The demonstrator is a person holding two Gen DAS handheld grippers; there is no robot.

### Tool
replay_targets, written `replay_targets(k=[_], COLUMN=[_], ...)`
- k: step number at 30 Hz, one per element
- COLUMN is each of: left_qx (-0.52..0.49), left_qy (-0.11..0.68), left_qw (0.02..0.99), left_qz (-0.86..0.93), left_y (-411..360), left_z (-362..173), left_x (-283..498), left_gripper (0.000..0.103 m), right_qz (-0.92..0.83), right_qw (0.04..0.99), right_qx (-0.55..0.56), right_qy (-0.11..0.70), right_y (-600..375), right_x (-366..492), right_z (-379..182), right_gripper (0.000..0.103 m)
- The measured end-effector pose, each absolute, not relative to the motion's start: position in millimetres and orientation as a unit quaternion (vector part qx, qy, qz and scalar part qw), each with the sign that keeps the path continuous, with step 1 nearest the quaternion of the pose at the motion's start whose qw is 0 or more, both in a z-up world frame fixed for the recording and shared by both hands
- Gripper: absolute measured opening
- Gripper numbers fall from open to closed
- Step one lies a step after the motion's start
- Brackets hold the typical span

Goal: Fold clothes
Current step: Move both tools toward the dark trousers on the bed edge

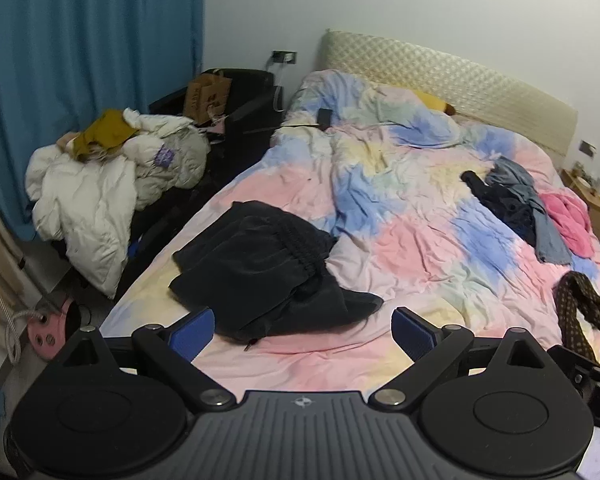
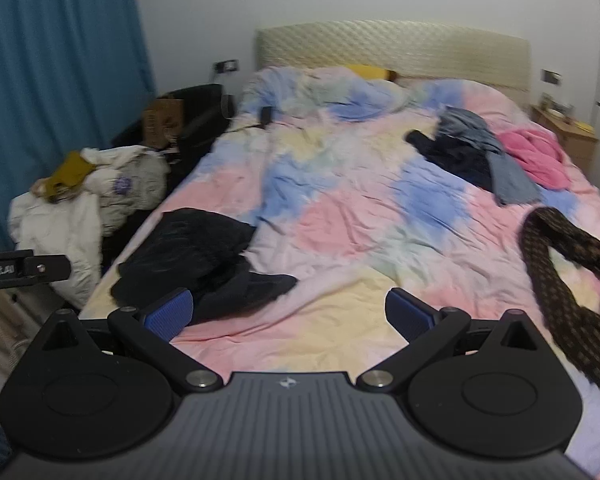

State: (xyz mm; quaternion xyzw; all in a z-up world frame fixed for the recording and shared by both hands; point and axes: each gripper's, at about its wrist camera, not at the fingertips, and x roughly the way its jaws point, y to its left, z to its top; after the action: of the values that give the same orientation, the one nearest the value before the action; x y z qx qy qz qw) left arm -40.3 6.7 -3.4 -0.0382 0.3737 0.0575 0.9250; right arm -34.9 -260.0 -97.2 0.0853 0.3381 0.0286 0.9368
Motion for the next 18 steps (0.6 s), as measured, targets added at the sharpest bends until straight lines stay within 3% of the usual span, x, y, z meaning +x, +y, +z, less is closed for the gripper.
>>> replay_targets(k=[14, 18], left_qx=[-0.05, -0.06], left_qy=[0.375, 0.375], left_qw=[0.916, 0.917], left_qz=[0.132, 0.12], left_y=[21, 42], left_z=[4, -1], left_x=[-51, -40], left_gripper=[0.096, 0.096], right_qz=[0.158, 0.174], right_qw=[0.92, 0.908], right_qx=[0.109, 0.127], right_qy=[0.343, 0.359], right_y=[-279, -275], right_x=[2, 32], right_z=[-112, -123], right_gripper=[0.102, 0.097])
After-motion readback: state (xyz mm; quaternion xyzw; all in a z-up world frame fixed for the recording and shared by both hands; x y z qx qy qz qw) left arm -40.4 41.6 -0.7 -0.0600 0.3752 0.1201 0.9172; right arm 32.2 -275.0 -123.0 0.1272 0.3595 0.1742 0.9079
